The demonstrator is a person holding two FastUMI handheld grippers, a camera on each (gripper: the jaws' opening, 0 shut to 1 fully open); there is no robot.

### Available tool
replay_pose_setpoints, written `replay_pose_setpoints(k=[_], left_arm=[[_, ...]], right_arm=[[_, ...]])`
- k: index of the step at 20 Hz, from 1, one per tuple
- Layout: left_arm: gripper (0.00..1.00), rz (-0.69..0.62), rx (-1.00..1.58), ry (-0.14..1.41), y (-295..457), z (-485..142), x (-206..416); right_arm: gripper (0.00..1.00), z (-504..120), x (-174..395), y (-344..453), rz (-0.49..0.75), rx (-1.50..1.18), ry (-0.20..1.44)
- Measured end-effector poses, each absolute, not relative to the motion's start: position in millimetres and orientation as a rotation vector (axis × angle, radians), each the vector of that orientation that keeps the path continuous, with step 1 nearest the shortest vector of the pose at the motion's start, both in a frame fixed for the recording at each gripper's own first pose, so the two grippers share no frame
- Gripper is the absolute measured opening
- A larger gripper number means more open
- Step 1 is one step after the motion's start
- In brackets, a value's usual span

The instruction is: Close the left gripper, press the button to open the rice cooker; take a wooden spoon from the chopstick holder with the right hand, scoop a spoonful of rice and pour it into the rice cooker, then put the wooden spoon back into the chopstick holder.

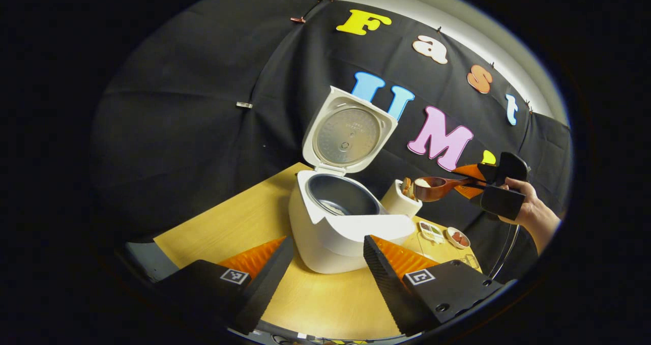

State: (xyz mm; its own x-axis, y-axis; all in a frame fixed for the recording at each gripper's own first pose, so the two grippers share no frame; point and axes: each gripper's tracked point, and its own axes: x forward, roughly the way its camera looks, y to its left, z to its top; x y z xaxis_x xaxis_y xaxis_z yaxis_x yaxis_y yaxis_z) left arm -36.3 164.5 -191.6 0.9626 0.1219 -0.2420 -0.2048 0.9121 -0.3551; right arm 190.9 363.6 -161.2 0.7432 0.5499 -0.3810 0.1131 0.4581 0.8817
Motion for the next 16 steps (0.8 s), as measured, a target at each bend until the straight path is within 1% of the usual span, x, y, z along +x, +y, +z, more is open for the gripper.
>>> replay_pose_setpoints(k=[6, 10, 13, 16], left_arm=[[0.96, 0.224, -0.368, 0.231, 204, -196, -37], [0.96, 0.244, -0.375, 0.228, 221, -195, -37], [0.96, 0.256, -0.370, 0.243, 230, -203, -38], [0.96, 0.259, -0.383, 0.254, 233, -208, -40]], right_arm=[[0.21, -167, 190, 431, 0.389, 0.913, 0.704], [0.21, -178, 188, 460, 0.448, 0.726, 0.643], [0.21, -194, 180, 476, 0.484, 0.621, 0.630], [0.21, -199, 169, 494, 0.549, 0.516, 0.606]])
